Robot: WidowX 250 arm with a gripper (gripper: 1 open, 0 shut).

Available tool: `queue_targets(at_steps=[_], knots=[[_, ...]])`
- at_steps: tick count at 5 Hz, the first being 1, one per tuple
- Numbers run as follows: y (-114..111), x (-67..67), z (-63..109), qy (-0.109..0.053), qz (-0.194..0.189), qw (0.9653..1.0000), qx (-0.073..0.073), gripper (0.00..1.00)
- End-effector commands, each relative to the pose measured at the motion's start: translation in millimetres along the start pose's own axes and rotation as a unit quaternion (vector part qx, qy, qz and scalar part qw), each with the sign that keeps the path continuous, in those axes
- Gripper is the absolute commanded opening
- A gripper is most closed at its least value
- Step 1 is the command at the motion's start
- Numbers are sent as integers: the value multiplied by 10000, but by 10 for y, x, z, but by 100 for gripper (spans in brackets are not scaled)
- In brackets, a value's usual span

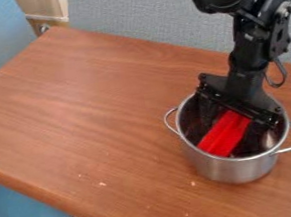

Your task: Put the red object in the metal pot

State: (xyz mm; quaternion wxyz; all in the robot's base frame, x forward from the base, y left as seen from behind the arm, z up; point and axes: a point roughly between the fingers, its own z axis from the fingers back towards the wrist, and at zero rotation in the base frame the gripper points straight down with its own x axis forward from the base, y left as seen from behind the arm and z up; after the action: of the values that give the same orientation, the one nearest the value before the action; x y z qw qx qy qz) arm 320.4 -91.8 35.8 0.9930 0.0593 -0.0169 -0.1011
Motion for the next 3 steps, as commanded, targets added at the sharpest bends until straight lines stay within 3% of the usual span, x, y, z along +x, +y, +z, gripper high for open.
queue_targets(at_steps=[1, 2, 3], knots=[[56, 115, 114, -225, 100, 9997, 15, 100], [55, 145, 95, -217, 123, 9997, 28, 100], [38, 159, 63, -183, 122, 9998, 35, 0]])
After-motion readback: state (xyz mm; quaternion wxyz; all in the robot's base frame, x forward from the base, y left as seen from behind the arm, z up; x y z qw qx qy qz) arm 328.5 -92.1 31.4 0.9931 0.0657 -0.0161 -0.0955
